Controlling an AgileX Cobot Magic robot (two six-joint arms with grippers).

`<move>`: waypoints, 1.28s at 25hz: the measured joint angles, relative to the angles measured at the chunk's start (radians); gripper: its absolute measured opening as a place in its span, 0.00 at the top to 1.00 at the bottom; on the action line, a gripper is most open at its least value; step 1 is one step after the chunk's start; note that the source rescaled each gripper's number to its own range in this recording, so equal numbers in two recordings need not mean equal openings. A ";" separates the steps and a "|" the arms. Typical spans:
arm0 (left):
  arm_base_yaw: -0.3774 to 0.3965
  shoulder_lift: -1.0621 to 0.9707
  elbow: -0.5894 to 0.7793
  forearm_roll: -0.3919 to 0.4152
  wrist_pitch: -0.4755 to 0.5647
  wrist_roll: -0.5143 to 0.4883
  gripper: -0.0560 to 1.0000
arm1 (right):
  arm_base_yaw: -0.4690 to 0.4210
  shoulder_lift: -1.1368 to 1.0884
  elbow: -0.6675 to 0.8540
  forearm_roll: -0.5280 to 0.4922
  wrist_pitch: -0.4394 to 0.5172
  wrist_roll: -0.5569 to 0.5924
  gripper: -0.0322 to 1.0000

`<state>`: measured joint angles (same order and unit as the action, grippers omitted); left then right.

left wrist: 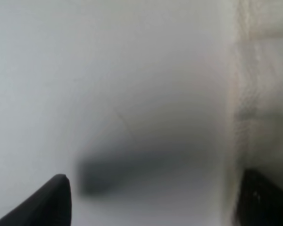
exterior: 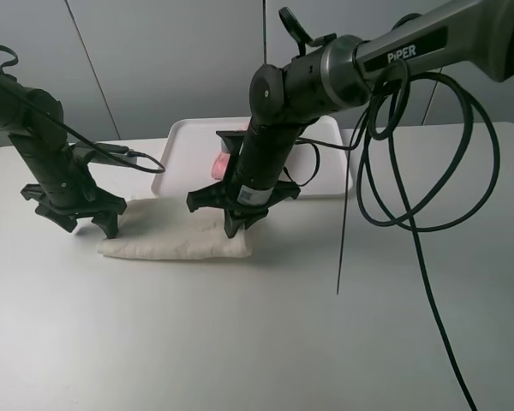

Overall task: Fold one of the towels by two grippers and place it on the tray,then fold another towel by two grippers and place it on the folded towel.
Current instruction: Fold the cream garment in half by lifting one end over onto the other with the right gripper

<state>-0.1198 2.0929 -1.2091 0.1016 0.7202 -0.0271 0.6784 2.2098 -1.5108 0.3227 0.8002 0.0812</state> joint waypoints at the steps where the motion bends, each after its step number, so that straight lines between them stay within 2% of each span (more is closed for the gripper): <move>1: 0.000 0.000 0.000 -0.002 0.000 0.000 0.07 | 0.000 0.000 0.000 -0.007 0.000 0.010 0.92; 6: 0.000 0.000 0.000 -0.006 0.000 0.001 0.07 | 0.000 0.000 0.000 0.045 0.000 0.005 0.92; 15: 0.000 0.000 0.000 -0.006 0.000 0.003 0.07 | -0.002 0.000 0.000 0.394 0.000 -0.211 0.92; 21: 0.000 0.000 0.000 -0.006 0.000 0.003 0.07 | -0.002 0.000 0.000 0.430 -0.029 -0.235 0.92; 26: 0.000 0.000 0.000 -0.006 0.000 0.003 0.07 | -0.002 0.000 0.000 0.486 -0.116 -0.243 0.92; 32: 0.000 0.000 0.000 -0.011 0.000 0.003 0.07 | -0.002 0.000 0.000 0.614 -0.154 -0.336 0.92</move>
<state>-0.1198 2.0929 -1.2091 0.0911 0.7202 -0.0244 0.6766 2.2098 -1.5108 0.9370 0.6460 -0.2551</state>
